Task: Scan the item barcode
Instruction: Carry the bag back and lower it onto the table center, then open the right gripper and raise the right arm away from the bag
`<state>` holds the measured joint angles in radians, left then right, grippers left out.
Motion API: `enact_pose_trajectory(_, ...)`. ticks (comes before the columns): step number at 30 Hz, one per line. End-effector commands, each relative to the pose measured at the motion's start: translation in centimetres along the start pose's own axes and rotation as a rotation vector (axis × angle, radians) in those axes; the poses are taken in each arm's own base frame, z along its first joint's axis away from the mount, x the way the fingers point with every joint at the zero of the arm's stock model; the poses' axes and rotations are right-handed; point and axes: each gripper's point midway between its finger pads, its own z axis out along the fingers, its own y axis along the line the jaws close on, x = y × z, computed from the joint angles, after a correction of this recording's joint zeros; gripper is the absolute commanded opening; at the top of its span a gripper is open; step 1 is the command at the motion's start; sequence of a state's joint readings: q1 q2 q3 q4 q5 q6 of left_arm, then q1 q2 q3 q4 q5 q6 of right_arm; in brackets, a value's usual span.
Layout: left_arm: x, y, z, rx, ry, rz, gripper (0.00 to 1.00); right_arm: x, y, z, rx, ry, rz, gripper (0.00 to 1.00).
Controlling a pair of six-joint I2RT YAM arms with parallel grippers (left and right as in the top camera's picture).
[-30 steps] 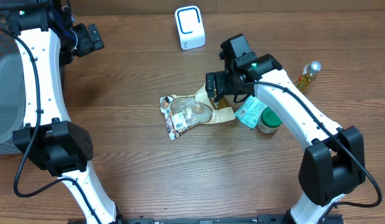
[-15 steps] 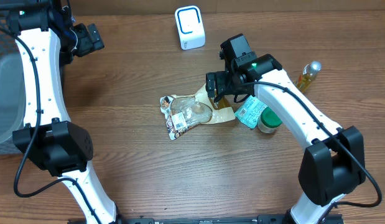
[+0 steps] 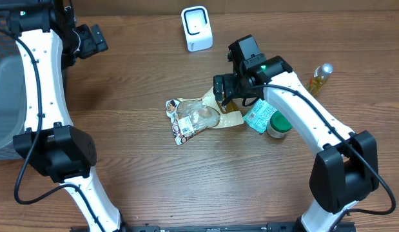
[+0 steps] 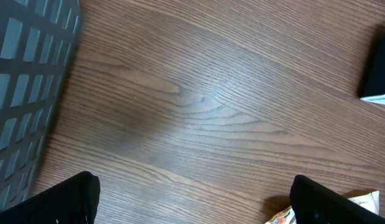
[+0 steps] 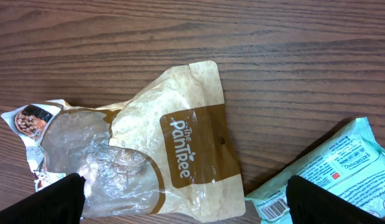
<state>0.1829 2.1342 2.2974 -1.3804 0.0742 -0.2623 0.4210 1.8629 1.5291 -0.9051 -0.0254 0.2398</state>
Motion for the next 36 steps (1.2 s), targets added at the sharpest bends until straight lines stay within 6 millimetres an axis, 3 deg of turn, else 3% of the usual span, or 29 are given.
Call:
enact_pose_trajectory(1,-0.2,-0.5,-0.4,0.007,-0.014,0.009,0.99,0.1,-0.2,0.0,0.007,-0.004,0.007,1.0)
enact_pose_trajectory(17,-0.2,-0.5,-0.4,0.007,-0.014,0.008,1.0,0.1,-0.2,0.0,0.008,-0.004,0.008,1.0)
enact_pose_trajectory(22,-0.2,-0.5,-0.4,0.007,-0.014,0.008,1.0,-0.3,0.0,-1.2,-0.002,-0.032,0.006,1.0)
enact_pose_trajectory(27,-0.2,-0.5,-0.4,0.007,-0.014,0.008,1.0,-1.4,0.7,-4.9,-0.032,-0.122,0.0,1.0)
enact_pose_trajectory(36,-0.2,-0.5,-0.4,0.007,-0.014,0.008,1.0,-2.7,1.2,-16.4,-0.113,-0.386,-0.004,1.0)
